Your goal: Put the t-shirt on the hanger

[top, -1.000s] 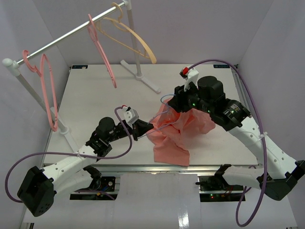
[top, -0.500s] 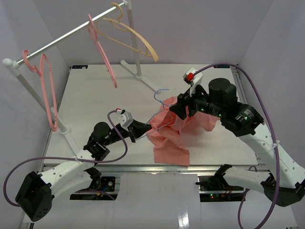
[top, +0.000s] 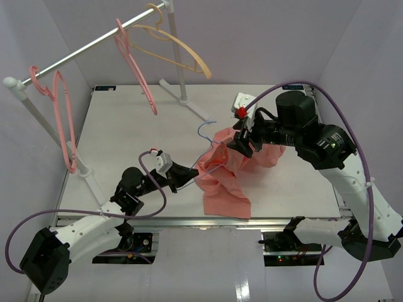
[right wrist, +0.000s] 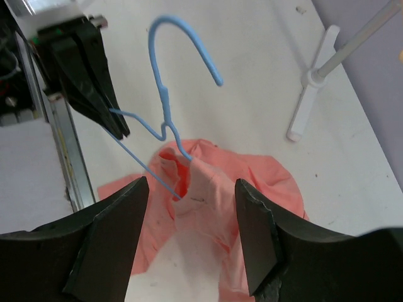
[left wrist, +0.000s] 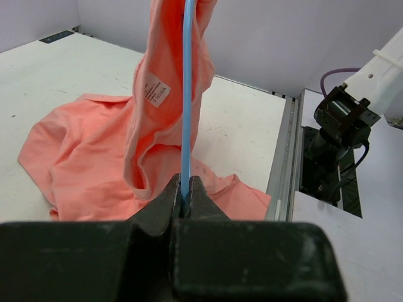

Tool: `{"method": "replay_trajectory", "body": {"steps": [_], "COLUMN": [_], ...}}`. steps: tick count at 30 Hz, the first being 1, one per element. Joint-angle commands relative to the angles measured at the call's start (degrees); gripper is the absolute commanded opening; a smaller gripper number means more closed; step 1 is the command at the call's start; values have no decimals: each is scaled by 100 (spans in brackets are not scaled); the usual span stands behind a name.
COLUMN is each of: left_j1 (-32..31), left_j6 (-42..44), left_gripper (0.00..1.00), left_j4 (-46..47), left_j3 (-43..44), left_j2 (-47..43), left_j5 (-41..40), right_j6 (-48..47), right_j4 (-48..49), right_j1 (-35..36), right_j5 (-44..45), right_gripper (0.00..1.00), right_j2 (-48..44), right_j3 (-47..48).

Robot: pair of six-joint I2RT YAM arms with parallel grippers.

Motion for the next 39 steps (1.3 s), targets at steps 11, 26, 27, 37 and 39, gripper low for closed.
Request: {"method": "replay_trajectory", "body": {"steps": [11, 26, 27, 37, 39], "left_j1": [-60, -71, -76, -85, -85], "left_j6": [-92, -90, -85, -128, -155], "left_gripper": [0, 0, 0, 0, 0], "left_j4": [590, 724, 729, 767, 829], "left_j3": [-488, -619, -619, -519, -456], "left_j2": [-553, -800, -831, -779, -727], "left_j5": [394, 497, 497, 510, 517], "right_j6": [-2690, -2592, -2561, -2315, -2200], "right_j4": [-837, -905, -899, -381, -228], "right_j1": [5, 8, 13, 4, 13], "right_j5": [-494, -857, -852, -1235, -1354], "right_gripper": [63, 59, 58, 38, 38], "right_j2": [12, 247, 237, 363, 369], "right_j3": [-88, -573, -645, -876, -941]}}
